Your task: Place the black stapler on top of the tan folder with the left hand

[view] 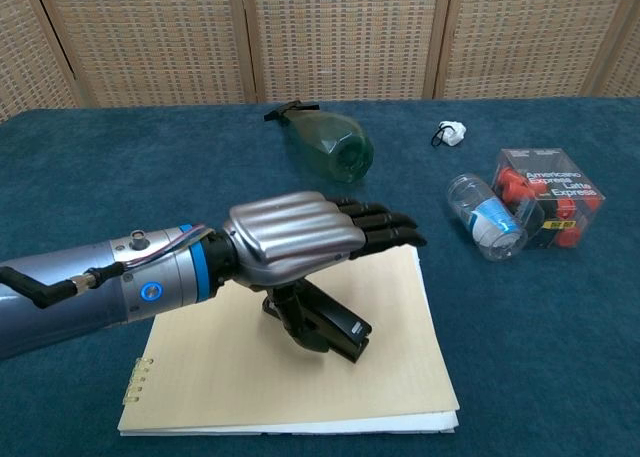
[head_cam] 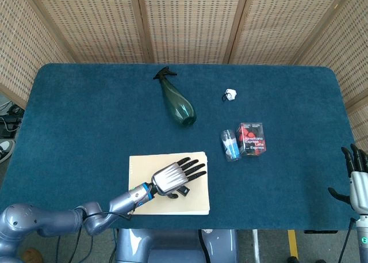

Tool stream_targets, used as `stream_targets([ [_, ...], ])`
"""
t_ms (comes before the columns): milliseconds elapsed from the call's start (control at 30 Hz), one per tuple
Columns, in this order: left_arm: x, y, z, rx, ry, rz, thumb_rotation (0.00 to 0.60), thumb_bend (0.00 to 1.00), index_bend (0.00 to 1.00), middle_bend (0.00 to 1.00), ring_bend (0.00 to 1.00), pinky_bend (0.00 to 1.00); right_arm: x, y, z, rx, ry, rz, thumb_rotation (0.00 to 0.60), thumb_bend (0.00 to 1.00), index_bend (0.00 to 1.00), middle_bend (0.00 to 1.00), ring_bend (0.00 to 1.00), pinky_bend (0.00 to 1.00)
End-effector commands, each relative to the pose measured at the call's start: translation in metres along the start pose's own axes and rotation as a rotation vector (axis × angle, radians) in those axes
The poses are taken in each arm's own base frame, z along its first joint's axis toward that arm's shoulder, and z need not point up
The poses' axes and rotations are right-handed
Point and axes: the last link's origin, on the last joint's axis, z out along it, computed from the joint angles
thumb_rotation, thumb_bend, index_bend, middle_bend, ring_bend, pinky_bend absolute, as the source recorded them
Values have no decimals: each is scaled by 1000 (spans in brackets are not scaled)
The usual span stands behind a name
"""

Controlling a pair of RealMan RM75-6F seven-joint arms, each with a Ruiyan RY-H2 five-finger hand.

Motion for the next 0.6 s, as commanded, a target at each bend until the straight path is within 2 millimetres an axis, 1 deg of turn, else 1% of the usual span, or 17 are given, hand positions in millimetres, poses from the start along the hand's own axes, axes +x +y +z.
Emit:
stream_targets([
  [33,20,-14,-15,56,72,-29,600,0,0,0,0,45,1,0,-2,2,3,2,600,0,0,0,0,0],
  [100,31,-24,-28,96,114,-47,600,0,0,0,0,14,2,-1,-3,7,5,5,600,0,0,0,0,0],
  [167,40,-35,-44,150,154,-62,600,0,0,0,0,0,3,-2,-4,10,7,7,600,0,0,0,0,0],
  [267,48,-54,-79,287,189,-96,600,0,0,0,0,0,4,-2,-5,13,7,10,600,0,0,0,0,0],
  [300,51,-64,-101,380,210,-118,600,0,0,0,0,0,3,-2,-5,14,5,10,600,0,0,0,0,0],
  [333,52,-67,-110,418,219,-125,600,0,0,0,0,0,3,-2,-5,14,4,10,600,0,0,0,0,0],
  [400,52,-74,-144,552,235,-151,600,0,0,0,0,0,2,-3,-4,17,1,10,600,0,0,0,0,0],
  [433,51,-76,-170,649,247,-166,600,0,0,0,0,0,1,-4,-4,22,0,9,600,0,0,0,0,0],
  [467,50,-77,-189,710,253,-165,600,0,0,0,0,0,0,-5,-4,26,-3,7,600,0,0,0,0,0],
  [500,50,-77,-206,757,255,-159,600,0,0,0,0,0,-1,-6,-3,30,-4,5,600,0,0,0,0,0],
  [533,50,-76,-213,775,255,-156,600,0,0,0,0,0,-1,-6,-3,33,-5,4,600,0,0,0,0,0],
  [567,48,-78,-234,840,250,-149,600,0,0,0,0,0,-2,-7,-3,38,-7,2,600,0,0,0,0,0],
  [600,47,-78,-244,870,248,-150,600,0,0,0,0,0,-3,-7,-3,40,-7,1,600,0,0,0,0,0],
])
